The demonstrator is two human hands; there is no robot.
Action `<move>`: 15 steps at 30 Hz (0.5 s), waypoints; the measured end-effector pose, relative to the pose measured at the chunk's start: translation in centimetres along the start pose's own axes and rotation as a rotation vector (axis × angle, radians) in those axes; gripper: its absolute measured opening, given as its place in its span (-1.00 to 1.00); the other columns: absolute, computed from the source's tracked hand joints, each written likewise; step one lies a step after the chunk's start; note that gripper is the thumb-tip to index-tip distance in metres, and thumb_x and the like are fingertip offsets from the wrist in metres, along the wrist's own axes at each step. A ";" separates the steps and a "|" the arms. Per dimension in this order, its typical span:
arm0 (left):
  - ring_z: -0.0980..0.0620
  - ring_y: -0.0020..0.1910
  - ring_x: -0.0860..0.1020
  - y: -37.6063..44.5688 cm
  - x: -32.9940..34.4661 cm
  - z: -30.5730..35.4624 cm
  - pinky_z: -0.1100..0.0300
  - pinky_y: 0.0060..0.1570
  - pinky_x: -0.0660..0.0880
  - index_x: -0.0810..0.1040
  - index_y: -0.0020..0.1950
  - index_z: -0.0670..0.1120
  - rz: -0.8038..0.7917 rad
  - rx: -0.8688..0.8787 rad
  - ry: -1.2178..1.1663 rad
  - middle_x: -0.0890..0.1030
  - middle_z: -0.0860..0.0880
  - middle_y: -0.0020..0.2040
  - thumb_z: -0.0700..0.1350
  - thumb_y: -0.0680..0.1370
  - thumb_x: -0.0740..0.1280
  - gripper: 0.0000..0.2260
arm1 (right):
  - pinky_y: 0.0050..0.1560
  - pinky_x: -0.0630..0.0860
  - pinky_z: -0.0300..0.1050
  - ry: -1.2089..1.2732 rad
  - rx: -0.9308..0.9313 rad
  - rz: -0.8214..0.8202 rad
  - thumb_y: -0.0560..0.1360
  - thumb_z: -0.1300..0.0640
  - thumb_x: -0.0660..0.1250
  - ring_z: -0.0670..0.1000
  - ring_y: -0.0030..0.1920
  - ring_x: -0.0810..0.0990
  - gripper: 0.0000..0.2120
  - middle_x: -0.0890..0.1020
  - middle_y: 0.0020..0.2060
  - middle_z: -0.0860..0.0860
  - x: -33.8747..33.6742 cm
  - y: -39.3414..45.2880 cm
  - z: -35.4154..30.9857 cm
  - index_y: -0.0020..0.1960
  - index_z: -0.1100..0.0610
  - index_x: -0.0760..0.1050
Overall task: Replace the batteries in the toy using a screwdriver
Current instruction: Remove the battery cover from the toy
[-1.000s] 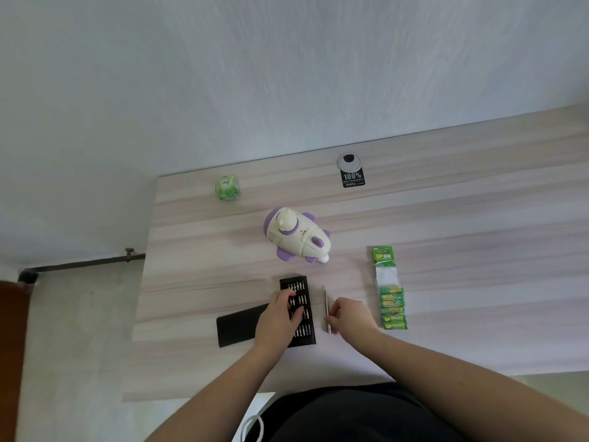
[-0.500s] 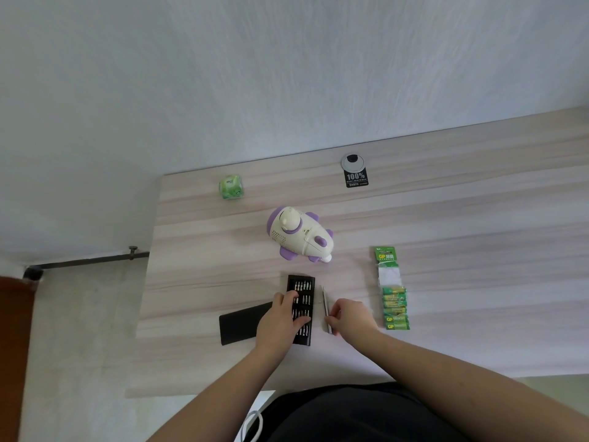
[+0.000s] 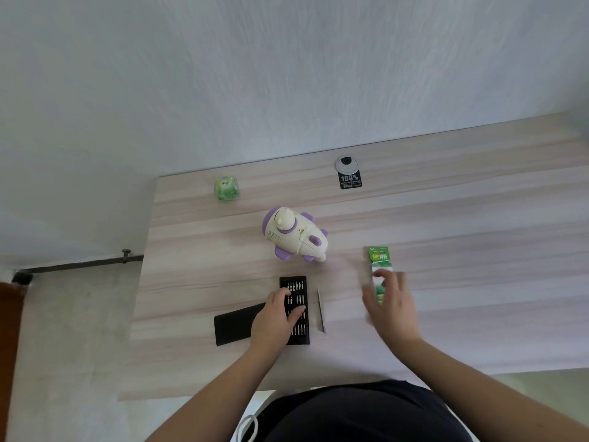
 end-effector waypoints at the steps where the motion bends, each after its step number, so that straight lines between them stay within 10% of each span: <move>1: 0.00 -0.07 0.55 0.0 -0.6 0.3 0.16 -0.17 0.45 0.37 0.36 -0.04 0.034 0.014 -0.017 0.50 -0.01 0.17 0.18 0.58 0.25 -0.56 | -0.07 0.51 0.06 -0.031 0.011 0.059 0.44 0.14 0.46 0.20 -0.04 0.56 -0.62 0.46 0.05 0.13 -0.9 0.2 1.1 0.19 0.17 0.43; 8: -0.04 -0.04 0.47 1.2 -5.4 2.5 0.11 -0.06 0.50 0.41 0.28 -0.14 0.354 0.199 -0.138 0.43 -0.07 0.03 0.00 0.48 0.44 -0.54 | 0.34 0.27 0.10 -0.145 0.469 -0.245 0.37 -0.21 0.45 0.24 0.36 0.28 -0.02 0.26 0.35 0.22 1.4 -1.4 8.1 0.54 0.14 0.00; 15: -0.07 0.05 0.44 2.6 -8.5 3.1 0.08 0.08 0.44 0.39 0.35 -0.14 0.492 0.214 -0.111 0.43 -0.11 0.09 0.06 0.44 0.46 -0.43 | 0.31 0.28 0.00 -0.189 0.452 -0.290 0.41 -0.04 0.46 0.21 0.26 0.34 -0.19 0.33 0.28 0.19 3.1 -2.1 7.4 0.49 0.18 0.13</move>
Point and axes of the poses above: each hand's wrist, its own y-axis towards the middle knuckle, its own x-axis out of the palm, z = x × y, the point moved 7 cm from there along y, towards the middle knuckle
